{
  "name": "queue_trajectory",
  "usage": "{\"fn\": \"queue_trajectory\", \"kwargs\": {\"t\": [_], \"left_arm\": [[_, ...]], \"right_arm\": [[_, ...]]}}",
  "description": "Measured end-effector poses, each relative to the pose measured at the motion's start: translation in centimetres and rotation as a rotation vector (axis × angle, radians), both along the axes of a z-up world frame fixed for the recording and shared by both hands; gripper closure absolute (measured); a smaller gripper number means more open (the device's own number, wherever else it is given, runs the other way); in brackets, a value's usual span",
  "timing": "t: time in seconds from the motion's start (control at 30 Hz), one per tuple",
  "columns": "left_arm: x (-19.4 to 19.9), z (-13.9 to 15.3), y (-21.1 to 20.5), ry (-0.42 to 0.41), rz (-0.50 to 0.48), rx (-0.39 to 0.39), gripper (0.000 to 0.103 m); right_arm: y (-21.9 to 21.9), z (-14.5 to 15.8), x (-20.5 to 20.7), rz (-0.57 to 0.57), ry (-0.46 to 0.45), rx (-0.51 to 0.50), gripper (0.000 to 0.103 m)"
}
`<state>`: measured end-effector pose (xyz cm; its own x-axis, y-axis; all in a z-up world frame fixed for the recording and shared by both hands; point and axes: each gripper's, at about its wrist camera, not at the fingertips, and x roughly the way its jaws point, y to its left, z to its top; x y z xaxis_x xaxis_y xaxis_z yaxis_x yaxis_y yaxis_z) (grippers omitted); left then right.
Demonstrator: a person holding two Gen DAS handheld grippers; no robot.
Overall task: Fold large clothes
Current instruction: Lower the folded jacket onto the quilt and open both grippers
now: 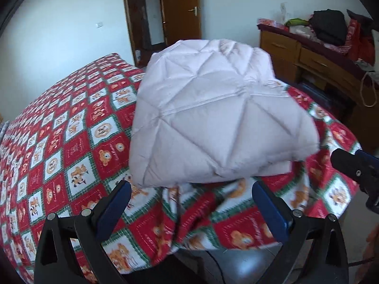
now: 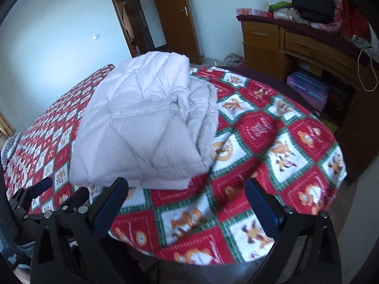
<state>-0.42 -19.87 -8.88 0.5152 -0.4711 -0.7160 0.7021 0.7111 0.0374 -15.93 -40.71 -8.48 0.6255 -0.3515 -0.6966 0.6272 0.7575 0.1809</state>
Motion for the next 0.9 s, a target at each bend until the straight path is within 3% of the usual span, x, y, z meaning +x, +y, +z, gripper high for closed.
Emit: {"fn": "queue_trajectory", "kwargs": {"t": [0.2,0.4,0.6,0.9], "left_arm": [[-2.8,4.4,2.0,-0.150,0.032,-0.080,0.001],[-4.6,8.4,4.8,-0.293,0.066,-0.183,0.001],[-5.7,10.6,6.8,-0.336,0.081,-0.272,0.001],[-7.5,12.3,8.7,-0.436,0.118,-0.325,0.001]], "right_arm": [[1.7,3.2,-1.9,0.005,-0.092,-0.068,0.002],[5.0,7.0,-3.2,0.018,-0.212,-0.220,0.000],[7.8,9.3,-4.1,0.059,-0.304,-0.327,0.000],[9.8,10.0,-4.1,0.067,-0.346,-0.406,0.000]]}}
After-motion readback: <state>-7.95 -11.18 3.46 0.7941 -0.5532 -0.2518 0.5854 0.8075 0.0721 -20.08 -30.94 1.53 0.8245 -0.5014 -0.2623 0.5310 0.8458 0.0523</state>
